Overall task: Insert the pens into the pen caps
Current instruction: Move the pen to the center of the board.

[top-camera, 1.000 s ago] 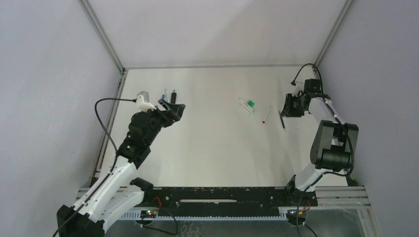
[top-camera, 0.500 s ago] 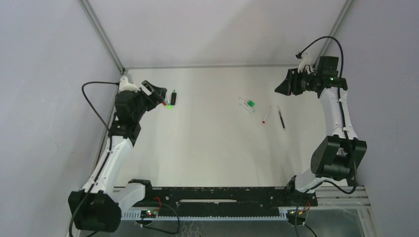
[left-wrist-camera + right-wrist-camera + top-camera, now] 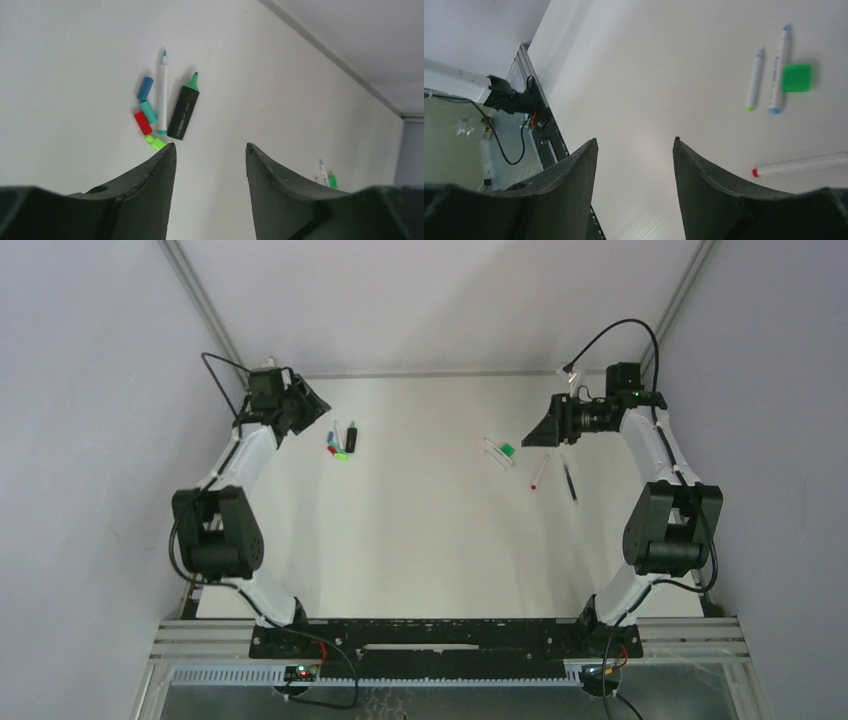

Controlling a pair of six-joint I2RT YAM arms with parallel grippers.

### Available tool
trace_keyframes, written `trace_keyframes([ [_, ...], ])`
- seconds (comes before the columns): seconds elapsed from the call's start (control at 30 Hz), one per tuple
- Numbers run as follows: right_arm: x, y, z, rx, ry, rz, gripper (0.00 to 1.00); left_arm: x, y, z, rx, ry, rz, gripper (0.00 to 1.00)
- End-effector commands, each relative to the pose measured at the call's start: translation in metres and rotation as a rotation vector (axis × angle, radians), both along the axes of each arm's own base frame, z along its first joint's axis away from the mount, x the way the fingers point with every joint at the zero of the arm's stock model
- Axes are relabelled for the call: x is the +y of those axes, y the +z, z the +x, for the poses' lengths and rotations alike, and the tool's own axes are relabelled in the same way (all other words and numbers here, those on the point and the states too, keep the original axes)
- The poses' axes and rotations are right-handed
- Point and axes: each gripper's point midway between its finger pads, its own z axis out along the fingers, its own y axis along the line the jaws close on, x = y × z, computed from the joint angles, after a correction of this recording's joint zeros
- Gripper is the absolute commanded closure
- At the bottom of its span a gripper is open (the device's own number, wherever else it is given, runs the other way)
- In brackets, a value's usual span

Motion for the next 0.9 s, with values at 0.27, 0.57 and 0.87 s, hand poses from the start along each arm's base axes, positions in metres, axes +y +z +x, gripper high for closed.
trace_keyframes([
  [0.27, 0.007, 0.001, -0.006, -0.042, 0.027, 0.005, 0.37, -0.005, -0.066, 0.046, 0.317, -0.008, 0.203, 0.58],
  [0.57, 0.003, -0.007, -0.008, -0.027, 0.018, 0.005, 0.38, -0.010, -0.106, 0.066, 0.399, -0.014, 0.217, 0.71],
  [0.87, 0.001, -0.010, -0.006, -0.014, 0.010, 0.012, 0.38, -0.011, -0.128, 0.070, 0.458, -0.022, 0.239, 0.72],
])
